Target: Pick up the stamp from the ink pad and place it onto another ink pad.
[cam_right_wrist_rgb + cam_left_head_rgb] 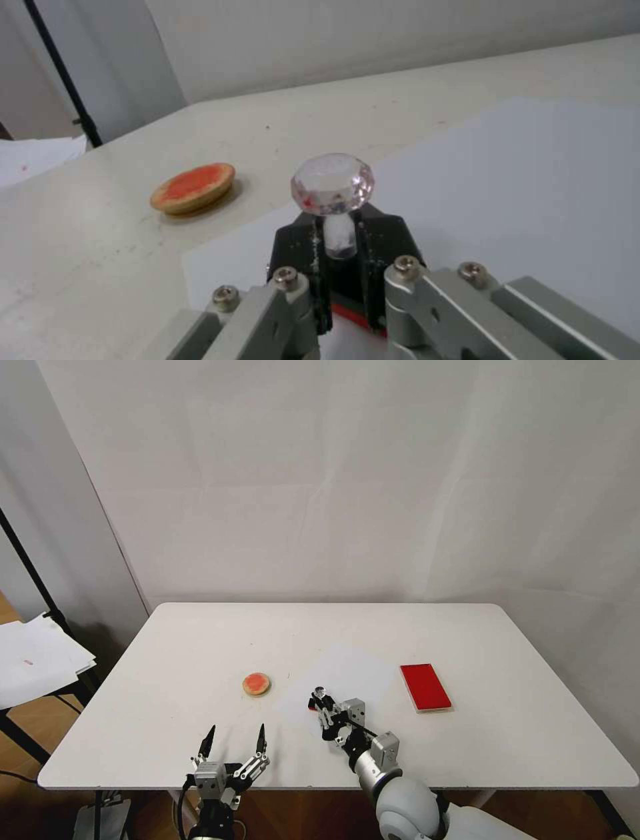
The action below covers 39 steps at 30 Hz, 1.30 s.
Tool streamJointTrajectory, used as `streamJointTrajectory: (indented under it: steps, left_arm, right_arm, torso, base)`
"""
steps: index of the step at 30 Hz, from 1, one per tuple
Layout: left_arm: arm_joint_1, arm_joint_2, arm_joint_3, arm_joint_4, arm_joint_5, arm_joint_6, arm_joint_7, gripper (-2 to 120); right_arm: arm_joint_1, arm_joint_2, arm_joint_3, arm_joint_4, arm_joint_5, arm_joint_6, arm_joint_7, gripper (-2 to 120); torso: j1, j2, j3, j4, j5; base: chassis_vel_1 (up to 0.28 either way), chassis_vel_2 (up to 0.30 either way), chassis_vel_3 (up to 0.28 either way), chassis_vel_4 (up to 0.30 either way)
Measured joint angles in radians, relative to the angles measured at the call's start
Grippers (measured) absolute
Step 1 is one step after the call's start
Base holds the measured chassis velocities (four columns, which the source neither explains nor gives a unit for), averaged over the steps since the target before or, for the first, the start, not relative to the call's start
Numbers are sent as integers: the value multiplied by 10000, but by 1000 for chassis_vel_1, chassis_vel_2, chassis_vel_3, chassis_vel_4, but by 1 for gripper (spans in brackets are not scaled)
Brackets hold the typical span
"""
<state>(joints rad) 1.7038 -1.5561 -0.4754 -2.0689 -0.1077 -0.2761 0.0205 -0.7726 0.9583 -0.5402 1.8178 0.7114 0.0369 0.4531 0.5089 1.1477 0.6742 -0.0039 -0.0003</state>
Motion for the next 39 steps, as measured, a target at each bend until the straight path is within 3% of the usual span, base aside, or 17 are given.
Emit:
streamJointTrajectory:
  steps: [16, 26, 30, 39]
  left_arm:
    - [0, 0, 0, 1, 0, 0, 0, 102]
    - [0, 0, 1, 1, 0, 0, 0, 102]
    - [0, 0, 0, 1, 0, 0, 0, 102]
    - [0, -1, 0, 0, 0, 0, 0, 102]
  right_arm:
    - [-131, 256, 226, -278, -635, 381, -250, 8]
    - [1023, -188, 1076, 968, -385, 320, -325, 8]
    - [1430, -191, 812, 1088, -212, 329, -461, 8]
    - [2036, 868, -390, -36, 36, 457, -713, 8]
  torso:
    - [2, -1, 6, 5, 2]
    - [8, -6, 7, 3, 0]
    - [4, -4, 4, 2, -2]
    - [4, -4, 3, 3, 1]
  base:
    - [0, 0, 0, 0]
    - [0, 0, 0, 0]
    - [0, 0, 0, 0]
    - [0, 0, 0, 0]
